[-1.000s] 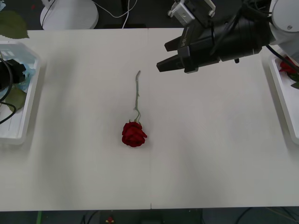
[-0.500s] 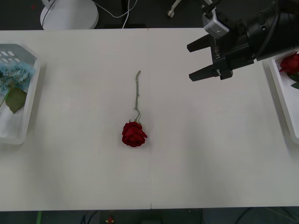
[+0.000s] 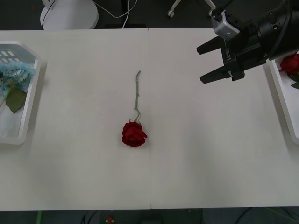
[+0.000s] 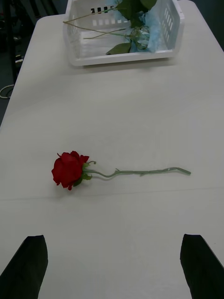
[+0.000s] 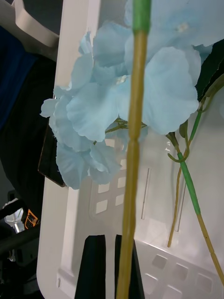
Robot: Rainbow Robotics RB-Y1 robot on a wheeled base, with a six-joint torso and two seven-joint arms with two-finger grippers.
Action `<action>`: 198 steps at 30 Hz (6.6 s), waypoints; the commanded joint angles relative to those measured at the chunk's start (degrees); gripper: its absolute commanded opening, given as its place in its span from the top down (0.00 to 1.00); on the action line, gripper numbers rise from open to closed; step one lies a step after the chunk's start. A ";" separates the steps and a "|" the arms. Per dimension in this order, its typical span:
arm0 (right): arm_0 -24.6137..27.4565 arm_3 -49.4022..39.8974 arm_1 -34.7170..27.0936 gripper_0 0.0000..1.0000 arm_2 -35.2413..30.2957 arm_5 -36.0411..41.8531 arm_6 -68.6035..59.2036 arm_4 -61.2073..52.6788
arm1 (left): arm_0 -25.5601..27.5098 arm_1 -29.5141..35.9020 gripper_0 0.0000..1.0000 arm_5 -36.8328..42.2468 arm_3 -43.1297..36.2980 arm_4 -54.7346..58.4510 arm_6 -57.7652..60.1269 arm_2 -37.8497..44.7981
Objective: Put the red flowers into the right box and the blue flowers into the left box
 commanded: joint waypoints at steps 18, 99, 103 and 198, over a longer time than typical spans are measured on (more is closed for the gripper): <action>0.03 -1.64 -1.24 0.18 -1.30 -0.16 1.59 -1.91 | 0.88 1.05 0.00 14.40 -15.37 17.85 3.52 0.55; 0.11 0.29 -1.51 0.18 -1.21 0.37 1.59 -0.86 | -15.82 -18.37 0.00 -1.95 4.49 8.36 171.92 -73.63; 0.11 0.29 -1.59 0.18 -1.21 0.46 1.59 -0.86 | -15.56 -18.02 0.00 -1.25 4.49 8.27 171.92 -74.51; 3.98 3.28 -2.82 0.18 -1.21 2.92 1.59 -9.91 | -11.08 -9.94 1.00 4.11 -10.98 18.11 42.81 -37.33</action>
